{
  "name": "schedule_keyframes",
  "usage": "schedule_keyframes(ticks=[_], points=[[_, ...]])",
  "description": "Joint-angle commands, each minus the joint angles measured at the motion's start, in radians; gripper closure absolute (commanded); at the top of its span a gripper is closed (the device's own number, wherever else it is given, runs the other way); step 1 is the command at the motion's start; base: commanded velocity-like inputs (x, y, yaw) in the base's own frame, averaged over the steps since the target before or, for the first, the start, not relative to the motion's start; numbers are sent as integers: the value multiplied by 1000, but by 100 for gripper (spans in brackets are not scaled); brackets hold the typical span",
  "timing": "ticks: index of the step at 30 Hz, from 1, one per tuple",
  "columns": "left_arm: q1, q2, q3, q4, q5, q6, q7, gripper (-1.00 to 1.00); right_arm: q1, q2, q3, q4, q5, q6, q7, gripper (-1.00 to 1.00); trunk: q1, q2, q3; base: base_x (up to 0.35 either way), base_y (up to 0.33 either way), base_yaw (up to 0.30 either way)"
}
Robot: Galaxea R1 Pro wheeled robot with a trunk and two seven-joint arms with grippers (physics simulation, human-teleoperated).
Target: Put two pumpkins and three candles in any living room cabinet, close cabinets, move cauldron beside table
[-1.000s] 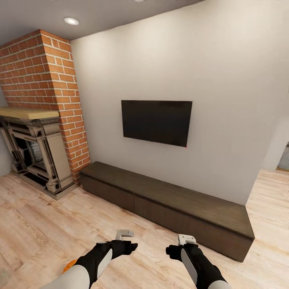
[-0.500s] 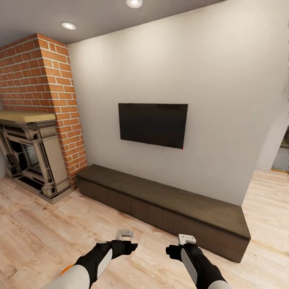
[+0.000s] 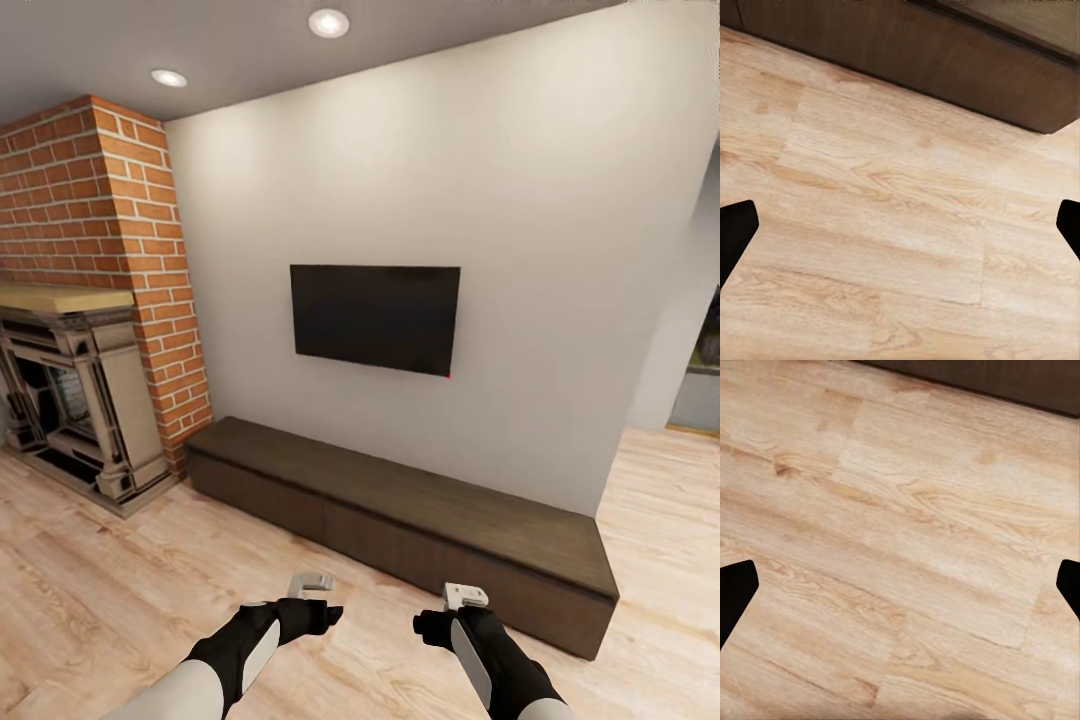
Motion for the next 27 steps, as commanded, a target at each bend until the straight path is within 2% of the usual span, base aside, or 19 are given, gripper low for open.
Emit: schedule_keyframes(ticks=[1, 9, 27], points=[[0, 0, -4, -2, 4, 6, -1, -100, 0, 1, -1, -1, -11, 3, -7, -100, 0, -1, 0, 0, 0, -6], [0, 0, -4, -2, 4, 6, -1, -100, 0, 1, -1, -1, -11, 3, -7, -100, 0, -1, 6, 0, 0, -103], [0, 1, -4, -3, 4, 4, -2, -100, 0, 0, -1, -1, -11, 3, -7, -100, 0, -1, 24, 0, 0, -229]])
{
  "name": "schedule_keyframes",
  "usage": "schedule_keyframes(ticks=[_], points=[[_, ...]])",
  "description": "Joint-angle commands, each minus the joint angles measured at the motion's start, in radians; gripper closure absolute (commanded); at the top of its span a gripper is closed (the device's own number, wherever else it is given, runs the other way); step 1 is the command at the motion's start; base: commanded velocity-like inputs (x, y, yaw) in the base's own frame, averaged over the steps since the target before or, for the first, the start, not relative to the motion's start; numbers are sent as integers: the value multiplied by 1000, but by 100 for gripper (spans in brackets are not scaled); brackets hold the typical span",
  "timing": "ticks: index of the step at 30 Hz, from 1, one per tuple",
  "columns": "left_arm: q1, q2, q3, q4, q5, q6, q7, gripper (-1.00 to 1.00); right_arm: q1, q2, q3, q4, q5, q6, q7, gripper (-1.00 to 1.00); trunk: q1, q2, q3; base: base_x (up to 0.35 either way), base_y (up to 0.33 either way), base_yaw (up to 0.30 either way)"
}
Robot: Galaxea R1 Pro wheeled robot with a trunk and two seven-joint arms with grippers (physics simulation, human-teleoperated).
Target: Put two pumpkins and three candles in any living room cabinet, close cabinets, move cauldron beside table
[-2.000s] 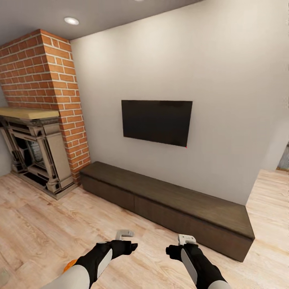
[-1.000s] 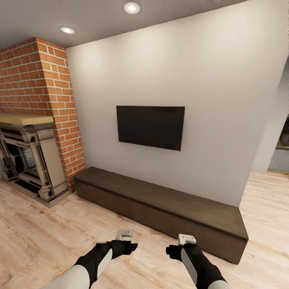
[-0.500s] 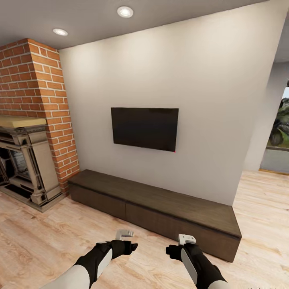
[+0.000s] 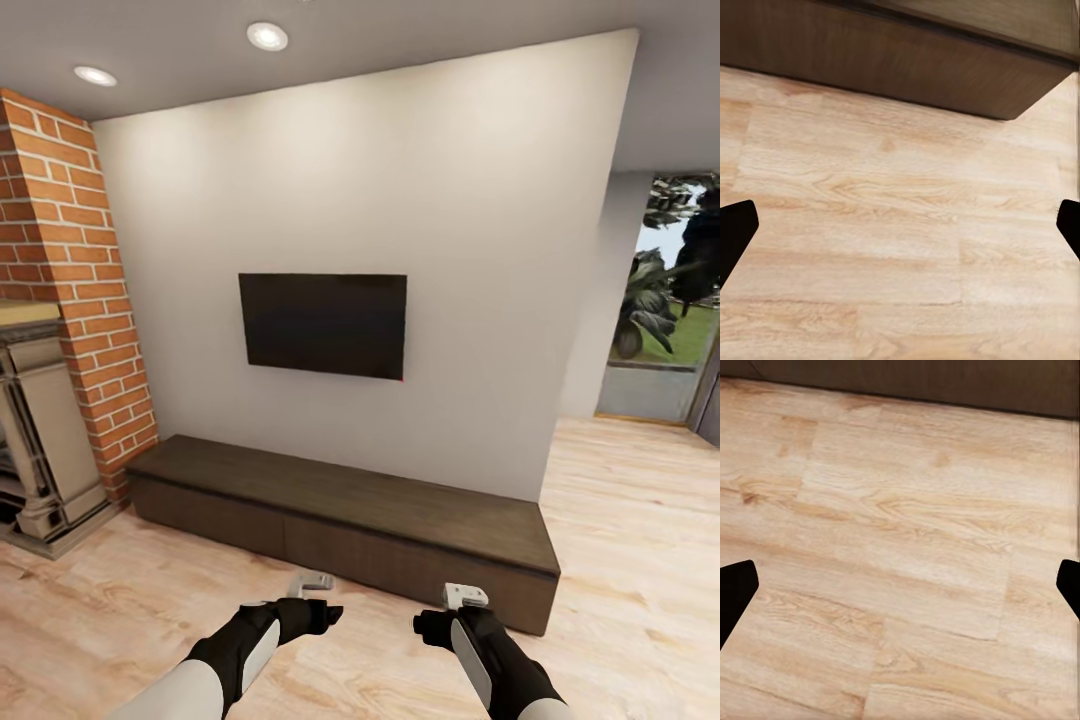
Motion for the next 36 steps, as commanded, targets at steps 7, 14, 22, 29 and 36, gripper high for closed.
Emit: schedule_keyframes(ticks=[7, 14, 22, 29, 36], points=[[0, 1, -4, -2, 4, 6, -1, -100, 0, 1, -1, -1, -11, 3, -7, -100, 0, -1, 7, 0, 3, -236], [0, 2, -4, -2, 4, 7, -1, -100, 0, 0, -1, -1, -11, 3, -7, -100, 0, -1, 14, 8, 98, -236], [0, 2, -4, -2, 4, 7, -1, -100, 0, 0, -2, -1, -11, 3, -7, -100, 0, -1, 21, 132, 197, -227], [0, 2, -4, -1, 4, 8, -1, -100, 0, 0, -2, -1, -11, 3, -7, -100, 0, -1, 21, 196, 225, -52], [0, 1, -4, -1, 4, 8, 0, -100, 0, -1, -3, -1, -11, 3, -7, -100, 0, -1, 13, 264, 160, -7]])
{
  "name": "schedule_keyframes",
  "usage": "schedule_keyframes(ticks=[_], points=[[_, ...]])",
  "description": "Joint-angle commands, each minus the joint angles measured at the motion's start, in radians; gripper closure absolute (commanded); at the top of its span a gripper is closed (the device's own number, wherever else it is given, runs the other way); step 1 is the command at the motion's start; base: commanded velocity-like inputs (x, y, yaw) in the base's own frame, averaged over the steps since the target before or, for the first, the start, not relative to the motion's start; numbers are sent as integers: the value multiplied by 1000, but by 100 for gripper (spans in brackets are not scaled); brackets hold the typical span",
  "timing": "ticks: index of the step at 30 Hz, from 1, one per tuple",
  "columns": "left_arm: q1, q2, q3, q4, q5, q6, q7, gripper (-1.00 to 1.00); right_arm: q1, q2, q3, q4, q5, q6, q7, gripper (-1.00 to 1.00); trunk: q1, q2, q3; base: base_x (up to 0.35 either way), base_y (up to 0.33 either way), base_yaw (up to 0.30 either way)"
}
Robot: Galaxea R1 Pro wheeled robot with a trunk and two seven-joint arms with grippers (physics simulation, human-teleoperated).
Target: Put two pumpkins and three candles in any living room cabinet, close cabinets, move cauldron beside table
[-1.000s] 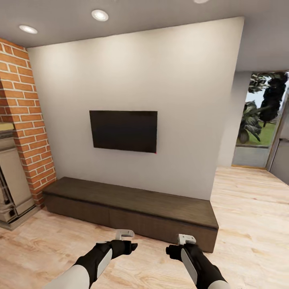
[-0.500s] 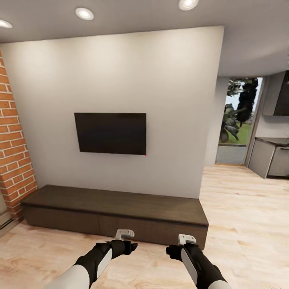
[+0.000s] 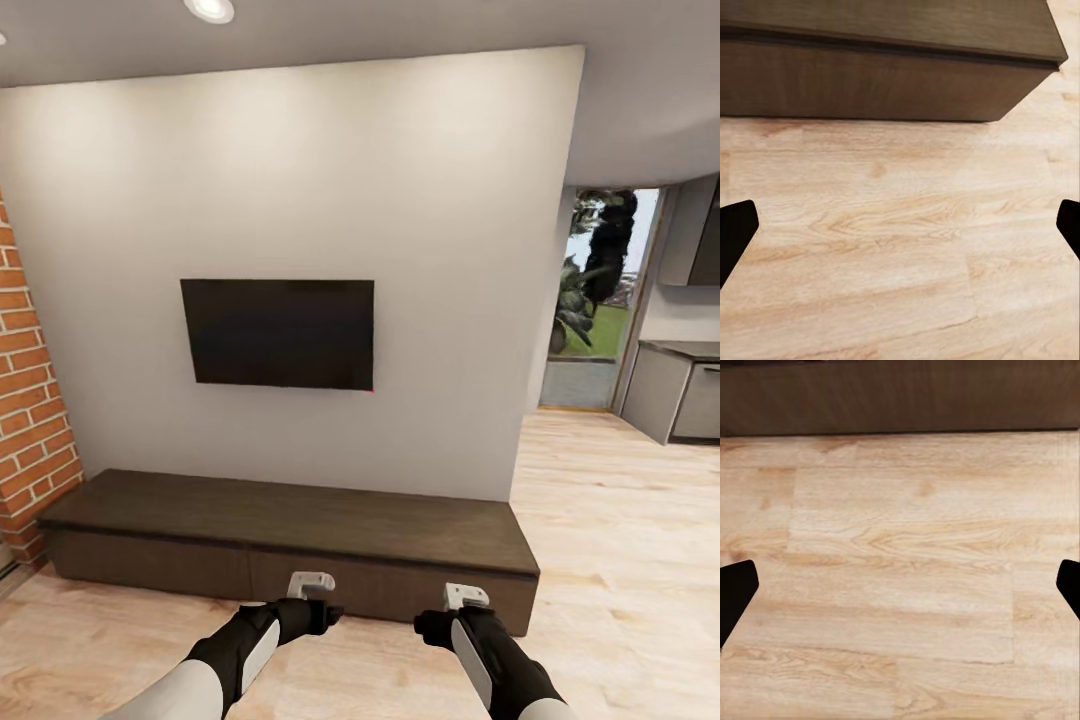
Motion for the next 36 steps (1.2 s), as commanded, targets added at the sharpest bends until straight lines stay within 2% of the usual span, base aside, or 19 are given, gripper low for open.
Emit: schedule_keyframes(ticks=[1, 12, 17, 24, 36], points=[[0, 0, -4, -2, 4, 6, -1, -100, 0, 1, -1, -2, -11, 3, -7, -100, 1, -1, -2, 315, 45, -33], [0, 0, -4, -2, 4, 6, -1, -100, 1, 0, 0, -2, -10, 2, -7, -100, 1, -1, -11, 329, 11, -37], [0, 1, -4, -2, 4, 6, -1, -100, 1, 0, 0, -2, -9, -27, -8, -100, 1, -1, -12, 302, 1, -4], [0, 1, -4, -2, 4, 6, -2, -100, 1, 0, -1, -2, -9, -39, -9, -100, 1, -1, -11, 70, 0, -52], [0, 1, -4, -2, 4, 6, -2, -100, 1, 0, -1, -2, -9, -39, -9, -100, 1, -1, -3, 6, 0, -241]])
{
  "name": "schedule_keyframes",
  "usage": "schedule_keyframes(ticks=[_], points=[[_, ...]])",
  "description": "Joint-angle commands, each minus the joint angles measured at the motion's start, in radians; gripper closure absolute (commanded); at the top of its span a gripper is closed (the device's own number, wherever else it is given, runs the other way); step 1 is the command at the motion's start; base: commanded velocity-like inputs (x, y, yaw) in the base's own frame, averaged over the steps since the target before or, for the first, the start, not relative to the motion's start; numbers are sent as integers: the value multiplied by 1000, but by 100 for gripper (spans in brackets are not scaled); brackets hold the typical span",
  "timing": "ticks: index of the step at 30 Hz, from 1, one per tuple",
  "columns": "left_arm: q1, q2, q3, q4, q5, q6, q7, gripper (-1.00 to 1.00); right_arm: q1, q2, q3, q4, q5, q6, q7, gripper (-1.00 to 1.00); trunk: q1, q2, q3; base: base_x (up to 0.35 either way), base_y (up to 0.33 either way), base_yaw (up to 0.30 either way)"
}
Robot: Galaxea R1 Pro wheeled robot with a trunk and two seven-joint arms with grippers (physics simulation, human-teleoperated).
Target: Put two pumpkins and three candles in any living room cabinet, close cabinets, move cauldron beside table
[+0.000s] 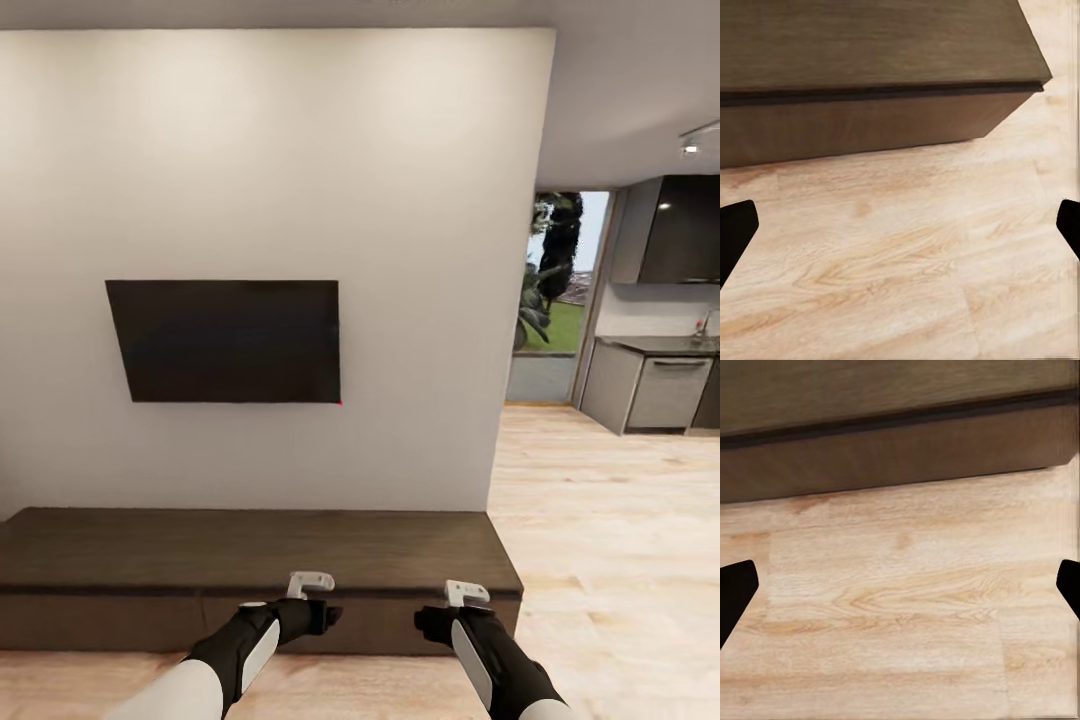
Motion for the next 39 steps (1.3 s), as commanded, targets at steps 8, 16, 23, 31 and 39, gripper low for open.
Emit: schedule_keyframes(ticks=[8, 16, 23, 31, 39], points=[[0, 1, -4, -2, 4, 6, 0, -100, 0, 1, -1, -1, -12, 3, -6, -100, 0, -1, 1, 130, 102, -98], [0, 0, -4, -2, 4, 6, 1, -100, 0, 1, -1, -1, -11, 3, -6, -100, 0, -1, 1, 278, 89, -6], [0, 0, -4, -2, 4, 6, 1, -100, 0, 1, -1, -1, -11, 3, -6, -100, 0, -1, 1, 253, -58, 0], [0, 1, -4, -2, 4, 6, 6, -100, 0, 1, -1, -1, -12, 3, -6, -100, 0, -1, 1, 66, -36, 0], [0, 1, -4, -2, 4, 5, 10, -100, 0, 1, -1, -1, -11, 3, -6, -100, 0, -1, 1, 3, -2, 0]])
